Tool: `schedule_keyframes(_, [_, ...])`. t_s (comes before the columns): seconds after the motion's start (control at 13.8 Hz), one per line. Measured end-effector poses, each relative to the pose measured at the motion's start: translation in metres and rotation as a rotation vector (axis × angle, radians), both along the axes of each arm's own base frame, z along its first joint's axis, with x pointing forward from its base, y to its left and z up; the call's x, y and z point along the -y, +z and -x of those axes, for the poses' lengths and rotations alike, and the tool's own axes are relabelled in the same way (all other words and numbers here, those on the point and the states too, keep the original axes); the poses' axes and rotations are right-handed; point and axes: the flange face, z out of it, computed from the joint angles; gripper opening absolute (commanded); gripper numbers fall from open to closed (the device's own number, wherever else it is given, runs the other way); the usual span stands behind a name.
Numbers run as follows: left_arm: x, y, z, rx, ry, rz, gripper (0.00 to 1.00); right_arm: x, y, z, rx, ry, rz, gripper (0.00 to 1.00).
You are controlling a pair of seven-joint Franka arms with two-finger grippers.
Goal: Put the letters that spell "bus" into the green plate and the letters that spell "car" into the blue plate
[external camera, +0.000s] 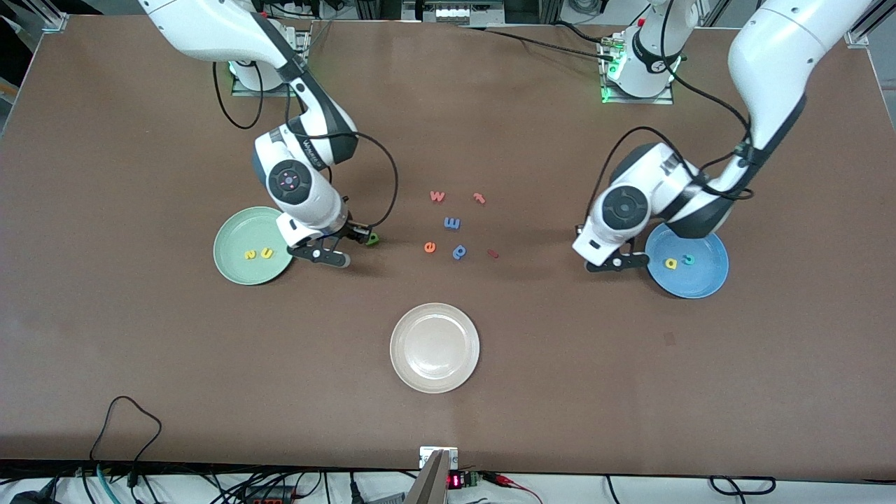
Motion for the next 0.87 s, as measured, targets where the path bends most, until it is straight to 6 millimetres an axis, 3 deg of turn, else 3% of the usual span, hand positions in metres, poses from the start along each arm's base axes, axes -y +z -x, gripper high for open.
schedule_keyframes(0.22, [-0.069,-0.006,-0.026,0.002,-0.09,-0.051,0.12,-0.036,-0.008,0.017,-0.003,0.063,-0.004,0.52])
schedule_keyframes(0.36, [-0.114,-0.022,-0.032,-0.021,-0.141,-0.084,0.18,-0.042,-0.021,0.023,-0.01,0.083,0.003,0.52])
schedule_keyframes(0.43, [-0.129,-0.028,-0.034,-0.029,-0.157,-0.078,0.43,-0.042,-0.028,0.023,-0.008,0.091,0.01,0.52])
schedule_keyframes(0.51, [-0.14,-0.032,-0.035,-0.035,-0.162,-0.07,0.82,-0.04,-0.035,0.022,-0.006,0.098,0.018,0.52])
schedule_keyframes(0.58, [-0.148,-0.035,-0.034,-0.044,-0.16,-0.063,1.0,-0.037,-0.041,0.022,-0.004,0.105,0.026,0.52])
schedule_keyframes(0.87, [-0.152,-0.038,-0.03,-0.067,-0.163,-0.062,1.0,-0.031,-0.048,0.017,0.01,0.116,0.041,0.52])
